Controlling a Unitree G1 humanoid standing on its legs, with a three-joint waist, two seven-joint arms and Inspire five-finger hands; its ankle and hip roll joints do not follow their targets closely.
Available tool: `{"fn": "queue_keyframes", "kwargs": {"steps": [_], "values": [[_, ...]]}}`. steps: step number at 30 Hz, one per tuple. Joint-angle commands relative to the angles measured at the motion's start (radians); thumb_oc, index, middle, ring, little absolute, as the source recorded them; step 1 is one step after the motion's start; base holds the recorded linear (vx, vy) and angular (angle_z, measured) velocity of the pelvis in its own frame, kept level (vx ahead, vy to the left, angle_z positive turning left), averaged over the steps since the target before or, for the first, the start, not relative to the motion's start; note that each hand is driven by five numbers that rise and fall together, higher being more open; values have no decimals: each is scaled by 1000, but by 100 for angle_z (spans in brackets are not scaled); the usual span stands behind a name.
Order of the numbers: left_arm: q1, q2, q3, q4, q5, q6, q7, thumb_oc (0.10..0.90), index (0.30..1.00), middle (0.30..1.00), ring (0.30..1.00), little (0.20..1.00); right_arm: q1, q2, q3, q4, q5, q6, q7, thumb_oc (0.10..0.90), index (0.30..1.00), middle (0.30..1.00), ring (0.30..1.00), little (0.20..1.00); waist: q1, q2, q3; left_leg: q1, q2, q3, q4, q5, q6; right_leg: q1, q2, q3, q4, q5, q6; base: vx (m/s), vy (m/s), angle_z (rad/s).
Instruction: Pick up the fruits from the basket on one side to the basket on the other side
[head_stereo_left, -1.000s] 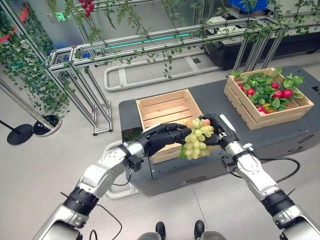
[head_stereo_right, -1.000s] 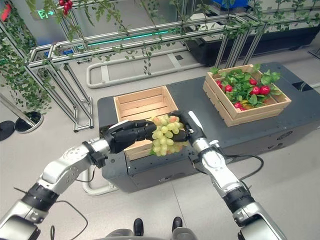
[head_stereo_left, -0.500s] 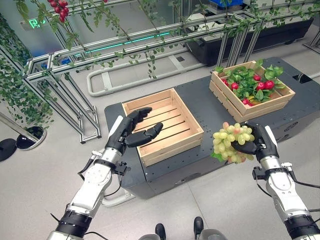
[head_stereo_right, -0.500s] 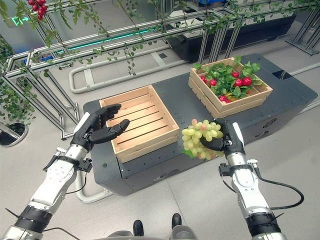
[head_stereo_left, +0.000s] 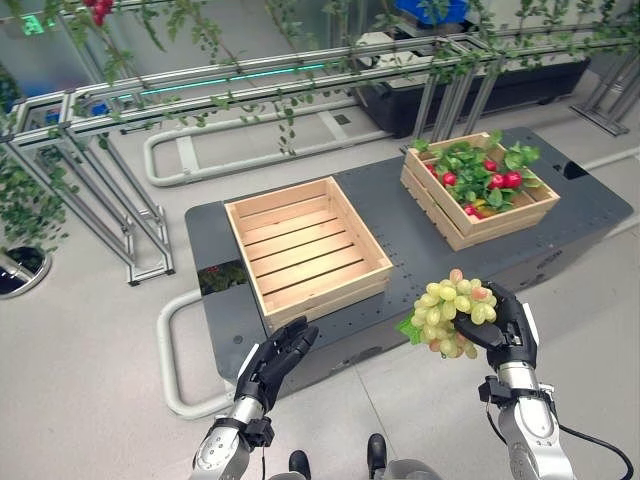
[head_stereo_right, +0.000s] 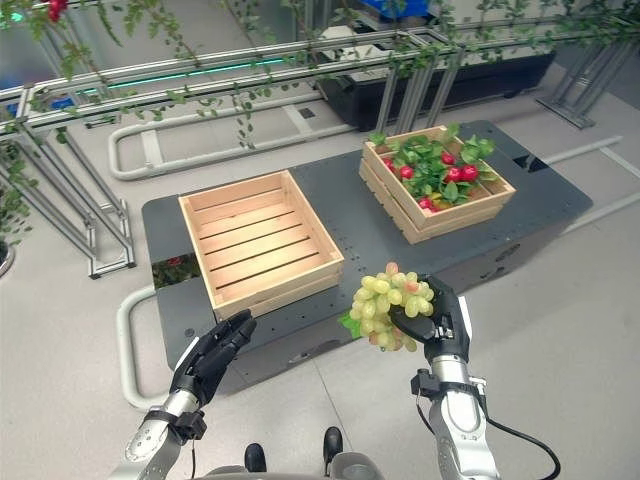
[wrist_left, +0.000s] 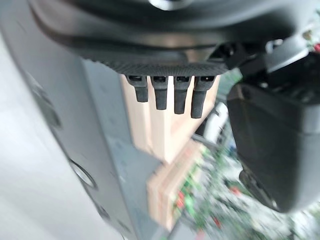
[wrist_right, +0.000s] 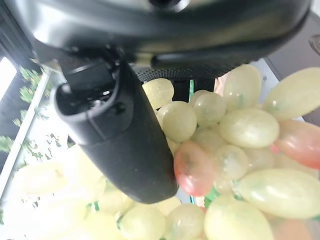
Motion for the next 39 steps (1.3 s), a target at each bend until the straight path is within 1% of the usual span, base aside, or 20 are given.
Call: {"fn": "queue_keyframes", "kwargs": {"steps": [1,2,4,5,8,9,11,13,16,20,22,24,27,28,30,32,33,35,36,39], "values": [[-204,4,-7,-41,-35,-122,-33,800,900,900,900,900,-99,-13,-11,-44,81,-133,-14,400,300,300,300,300,-34,-3,-56,75,69,5,26,-138,-44,60,-8,44,6,-83,16,-75,-105,-40],[-227,-4,-19,-16,-44,-86,-34,800,900,900,900,900,-102,-9,4,-34,85,-115,-6,400,300,300,300,300,-39,-5,-58,66,67,-3,50,-139,-43,59,-3,58,6,-79,12,-82,-69,-28],[-256,-23,-28,52,-10,-92,18,800,900,900,900,900,-106,-7,42,6,83,-88,34,400,300,300,300,300,-38,-10,-61,23,40,-88,166,-160,-38,51,8,119,6,-70,5,-87,57,-57],[-244,-35,-21,75,16,-104,95,800,900,900,900,900,-131,-19,88,32,83,-44,79,400,300,300,300,300,-6,-8,-63,-36,-67,-276,255,-213,-3,27,22,204,6,-53,10,-105,157,-89],[-205,-52,15,82,-20,-98,110,800,900,900,900,900,-170,-26,134,76,129,0,106,400,300,300,300,300,42,5,-69,-72,-184,-450,249,-251,40,-1,56,299,6,-31,12,-145,191,-221],[-192,-60,37,85,-42,-97,95,800,900,900,900,900,-187,-6,143,129,177,-10,114,400,300,300,300,300,56,13,-65,-82,-211,-471,228,-243,52,-23,67,314,6,-19,16,-205,261,-306],[-199,-76,38,119,-61,-95,71,800,900,900,900,900,-194,14,133,192,222,-24,73,400,300,300,300,300,48,17,-61,-74,-201,-433,208,-246,61,-48,69,317,6,-9,23,-199,285,-207],[-216,-101,17,137,-91,-118,86,800,900,900,900,900,-188,46,119,212,317,-1,78,400,300,300,300,300,33,20,-52,-58,-212,-449,144,-224,72,-89,72,321,7,23,40,-256,307,-101],[-234,-102,-20,112,-101,-147,113,800,900,900,900,900,-170,60,102,216,308,-14,114,400,300,300,300,300,9,13,-18,-59,-215,-438,101,-202,80,-158,65,324,27,62,63,-302,240,-37],[-239,-94,-19,123,-80,-151,199,800,900,900,900,900,-131,77,85,203,389,68,170,400,300,300,300,300,-4,-4,24,-18,-201,-350,38,-182,75,-189,33,195,11,100,95,-263,161,-53],[-226,-75,0,126,-86,-159,187,800,900,900,900,900,-129,92,79,236,452,83,221,400,300,300,300,300,12,0,33,-3,-184,-307,28,-177,76,-190,21,115,59,76,97,-186,30,-109],[-206,-56,5,134,-83,-162,168,800,900,900,900,900,-147,103,95,286,440,63,225,400,300,300,300,300,28,27,36,0,-159,-271,27,-168,88,-192,-6,53,266,17,72,-180,21,-122],[-183,-36,3,148,-67,-155,166,800,900,900,900,900,-139,123,104,308,486,93,228,400,300,300,300,300,42,56,25,-4,-142,-237,35,-166,104,-165,-51,-21,486,-75,36,-113,-9,-52],[-182,-34,3,149,-67,-156,168,800,900,900,900,900,-137,128,106,311,493,98,233,400,300,300,300,300,45,57,21,-6,-141,-231,39,-168,106,-153,-60,-33,502,-85,33,-71,-62,-28],[-175,-26,8,166,-79,-167,180,800,900,900,900,900,-137,147,130,343,486,136,257,400,300,300,300,300,72,56,8,2,-139,-186,53,-190,107,-92,-122,-127,554,-135,32,7,-80,-47],[-171,-25,19,170,-110,-171,192,800,900,900,900,900,-152,162,155,369,477,164,262,400,300,300,300,300,106,54,-6,-3,-119,-129,64,-192,90,-21,-151,-216,448,-162,26,-33,-227,-78],[-170,-30,33,188,-163,-168,200,800,900,900,900,900,-185,171,185,419,465,183,269,400,300,300,300,300,153,47,-27,-19,-84,-43,75,-188,50,82,-142,-321,212,-173,29,-74,-304,-90],[-173,-54,42,201,-205,-153,217,800,900,900,900,900,-210,176,193,428,450,218,245,400,300,300,300,300,151,47,-31,-11,-72,-11,55,-175,37,82,-122,-289,137,-138,37,-77,-246,-126],[-199,-86,52,205,-271,-124,182,800,900,900,900,900,-219,170,204,402,469,198,239,400,300,300,300,300,136,39,-31,-25,-58,-2,58,-162,19,82,-92,-249,61,-124,38,-92,-226,-149],[-214,-115,13,212,-235,-135,221,800,900,900,900,900,-222,156,227,391,417,141,262,400,300,300,300,300,125,26,-39,-19,-51,9,40,-150,9,99,-73,-237,14,-110,31,-30,-163,-82]]}}
